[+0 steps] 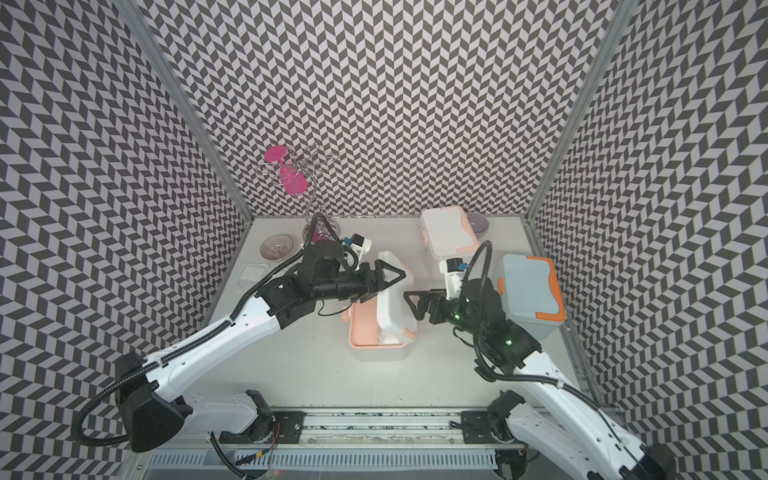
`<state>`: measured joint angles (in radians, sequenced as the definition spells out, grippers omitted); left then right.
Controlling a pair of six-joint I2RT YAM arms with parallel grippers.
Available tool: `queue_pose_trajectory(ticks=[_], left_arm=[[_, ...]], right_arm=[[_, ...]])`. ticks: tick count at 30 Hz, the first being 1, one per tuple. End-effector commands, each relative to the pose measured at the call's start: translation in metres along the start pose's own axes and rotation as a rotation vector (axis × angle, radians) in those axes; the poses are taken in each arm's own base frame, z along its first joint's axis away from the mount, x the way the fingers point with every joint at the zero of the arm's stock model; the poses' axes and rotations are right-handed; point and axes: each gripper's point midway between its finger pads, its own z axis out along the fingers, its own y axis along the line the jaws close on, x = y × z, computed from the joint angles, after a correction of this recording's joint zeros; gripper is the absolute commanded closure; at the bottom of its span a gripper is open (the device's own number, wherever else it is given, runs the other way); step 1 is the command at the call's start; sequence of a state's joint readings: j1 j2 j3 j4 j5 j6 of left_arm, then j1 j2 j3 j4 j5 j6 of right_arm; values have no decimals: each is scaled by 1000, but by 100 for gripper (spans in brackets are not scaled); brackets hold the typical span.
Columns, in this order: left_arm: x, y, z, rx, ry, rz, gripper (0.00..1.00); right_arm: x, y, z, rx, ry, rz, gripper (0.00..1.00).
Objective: Open first aid kits and take out gauze
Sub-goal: Open the lid of the first aid kit.
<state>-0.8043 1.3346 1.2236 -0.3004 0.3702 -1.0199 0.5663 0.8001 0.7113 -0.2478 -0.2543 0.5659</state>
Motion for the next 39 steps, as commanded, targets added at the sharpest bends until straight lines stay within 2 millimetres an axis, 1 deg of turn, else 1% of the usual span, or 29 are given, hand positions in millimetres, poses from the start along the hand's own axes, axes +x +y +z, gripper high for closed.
queue_pose_trajectory(ticks=[1,5,10,15,17,20,23,30,34,39], left_arm=[[-12,-31,0,66,-46,33,12],[-13,-51,10,87,-39,62,12],[-8,-67,35,101,-5,92,12],[-1,-72,59,95,34,114,12],[0,-70,66,88,42,118,12],[2,-66,71,77,50,118,12],[1,-65,70,75,43,121,12],[0,-62,63,70,25,132,11],[-5,-52,55,52,4,127,11],[-19,-26,34,10,-56,105,10]], right_arm=[[-12,3,-11,20,-48,-27,2],[-14,7,-21,12,-61,-45,2],[-17,20,-35,-38,-84,-77,3],[-21,32,-47,-84,-107,-107,4],[-18,35,-48,-107,-96,-114,5],[-12,39,-43,-139,-67,-118,7],[-7,39,-35,-152,-30,-116,13],[0,38,-19,-158,37,-106,36],[-7,31,-23,-101,10,-86,40],[-13,22,-29,-32,-23,-55,42]])
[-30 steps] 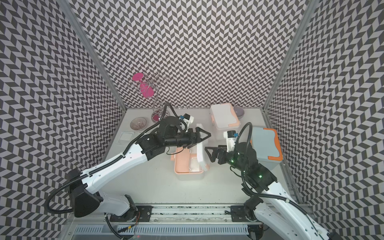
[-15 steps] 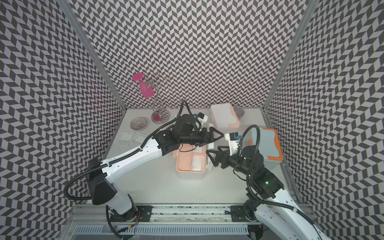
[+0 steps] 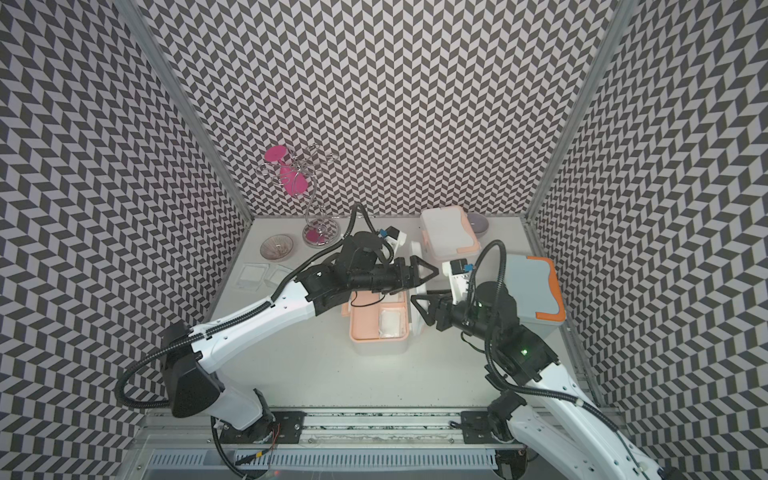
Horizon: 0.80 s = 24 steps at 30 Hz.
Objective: Open first aid kits and take out gauze
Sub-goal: Open the lid of the first aid kit, then pick up the gauze from the first aid kit.
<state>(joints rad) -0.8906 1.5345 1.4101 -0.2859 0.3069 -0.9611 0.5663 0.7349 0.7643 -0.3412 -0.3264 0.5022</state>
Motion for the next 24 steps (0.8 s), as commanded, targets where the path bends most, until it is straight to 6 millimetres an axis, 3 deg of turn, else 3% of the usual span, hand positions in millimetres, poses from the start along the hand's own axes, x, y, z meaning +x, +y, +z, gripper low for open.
queue_pose_trajectory(ticks=[1,8,14,24], left_arm=[[-20,6,-23,-6,-88,8,10],[-28,70,-48,-242,-174,-17,11],[-28,119,-56,-482,-201,18,16],[-26,163,-44,-740,-176,109,37]], right_arm=[[-11,-4,-8,55,-44,22,42],[-14,-9,-14,84,-73,54,47],[-15,-7,-17,76,-89,62,49],[-14,-7,-17,74,-90,59,52]])
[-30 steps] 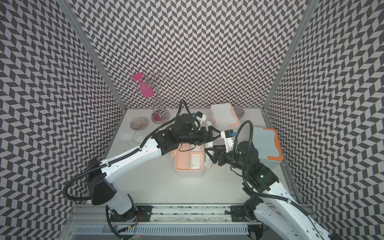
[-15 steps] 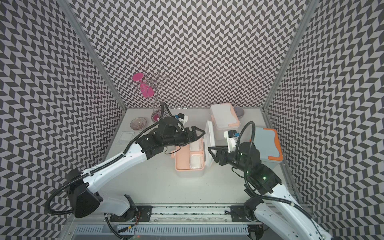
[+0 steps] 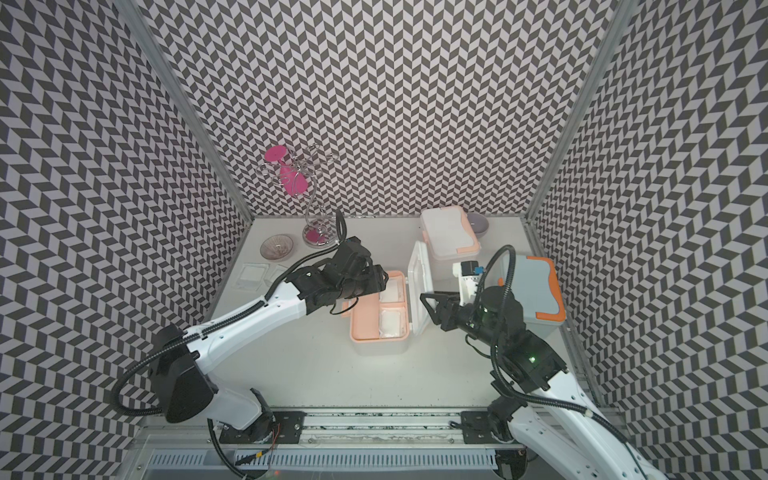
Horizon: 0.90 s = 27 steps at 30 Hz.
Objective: Open first aid kits and take out gauze
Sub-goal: Pick up the gauze from the first aid kit.
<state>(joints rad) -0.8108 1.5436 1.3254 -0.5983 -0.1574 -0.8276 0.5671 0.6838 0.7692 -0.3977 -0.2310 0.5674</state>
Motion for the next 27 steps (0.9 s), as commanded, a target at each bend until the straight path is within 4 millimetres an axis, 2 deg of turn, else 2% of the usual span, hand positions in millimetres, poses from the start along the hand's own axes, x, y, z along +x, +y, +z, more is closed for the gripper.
queue_pose_trajectory(ticks=[1,6,11,18,23,27], left_arm=[[-4,8,4,-105,-30,63,38],[6,4,20,-129,11,89,45],[10,-6,24,-119,20,112,62],[13,-2,27,-137,27,115,63],[13,3,28,-168,25,116,52],[15,8,33,-195,32,125,56]], right_arm=[[-9,3,-3,-6,-41,-7,52],[-8,3,-3,-7,-38,-13,52],[-7,2,-4,-1,-40,-14,52],[-6,0,-3,1,-36,-15,52],[-6,0,-2,0,-36,-17,52],[-6,0,-1,0,-38,-16,52]])
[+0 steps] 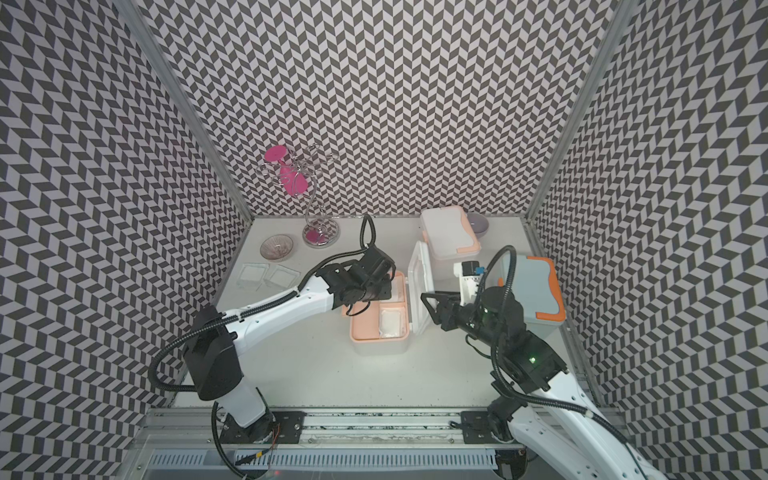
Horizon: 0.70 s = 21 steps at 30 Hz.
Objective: Open first aid kits and take out gauze
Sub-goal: Pick up the gauze from the first aid kit.
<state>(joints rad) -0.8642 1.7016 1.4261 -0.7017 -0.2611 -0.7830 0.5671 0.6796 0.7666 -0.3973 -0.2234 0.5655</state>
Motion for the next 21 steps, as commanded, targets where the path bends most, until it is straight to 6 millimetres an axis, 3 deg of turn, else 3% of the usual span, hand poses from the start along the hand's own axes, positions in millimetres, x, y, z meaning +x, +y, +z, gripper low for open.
queue_pose_trajectory(ticks=[1,7,12,19,21], left_arm=[[-5,3,0,-43,-16,7,58],[-3,4,5,-65,-14,20,65],[-3,3,4,-60,-10,22,81],[-11,-3,-14,-21,-36,10,99],[-13,-4,-19,-9,-41,7,100]], right_arm=[[-5,1,0,-5,-30,-12,52],[-5,0,0,-1,-32,-12,52],[-4,-1,1,1,-31,-11,52],[-4,-2,3,3,-30,-11,52],[-4,-2,4,4,-28,-12,52]])
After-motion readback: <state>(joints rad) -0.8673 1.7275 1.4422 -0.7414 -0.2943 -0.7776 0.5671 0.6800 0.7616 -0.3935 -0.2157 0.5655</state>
